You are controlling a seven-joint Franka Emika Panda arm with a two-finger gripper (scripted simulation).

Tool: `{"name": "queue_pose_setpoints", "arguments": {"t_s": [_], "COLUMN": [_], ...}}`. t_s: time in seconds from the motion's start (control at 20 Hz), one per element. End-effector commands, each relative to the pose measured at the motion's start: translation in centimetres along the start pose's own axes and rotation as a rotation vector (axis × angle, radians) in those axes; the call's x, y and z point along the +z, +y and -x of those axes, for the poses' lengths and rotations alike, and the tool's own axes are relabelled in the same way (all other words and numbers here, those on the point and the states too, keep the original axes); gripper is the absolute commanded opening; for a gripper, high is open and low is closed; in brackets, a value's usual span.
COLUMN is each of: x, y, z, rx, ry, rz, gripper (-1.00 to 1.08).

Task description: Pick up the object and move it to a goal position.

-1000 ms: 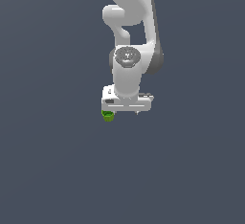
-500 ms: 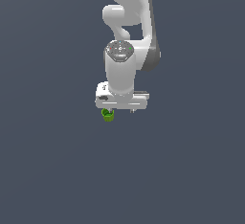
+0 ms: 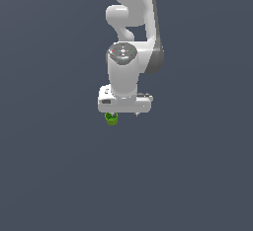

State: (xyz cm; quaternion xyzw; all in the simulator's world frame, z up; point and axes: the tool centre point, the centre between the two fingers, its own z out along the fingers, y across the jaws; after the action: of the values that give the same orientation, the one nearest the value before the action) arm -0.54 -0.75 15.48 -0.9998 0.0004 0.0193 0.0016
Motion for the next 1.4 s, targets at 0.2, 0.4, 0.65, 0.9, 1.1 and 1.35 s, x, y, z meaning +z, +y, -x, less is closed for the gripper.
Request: {"name": "queue_pose_setpoints", "arguments": {"t_s": [0.2,0.4,0.65,0.9,1.1,1.35], "x": [0.6,1.2,1.9,2.7,3.3,4.0], "y": [0.7,1.4,2.3,3.2,3.8,4.6], "z": [0.3,0.7,1.2,1.7,2.2,2.8], "rx": [-0.088,-0.169,-0.289,-0.411,-0.508,-0.630], "ry": [0.003,0.005,0.009,0.012,0.015,0.019], "rz": [0.002,0.003,0.006,0.008,0.010,0.013], "gripper": [1.00,1.00,1.00,1.00,1.00,1.00]}}
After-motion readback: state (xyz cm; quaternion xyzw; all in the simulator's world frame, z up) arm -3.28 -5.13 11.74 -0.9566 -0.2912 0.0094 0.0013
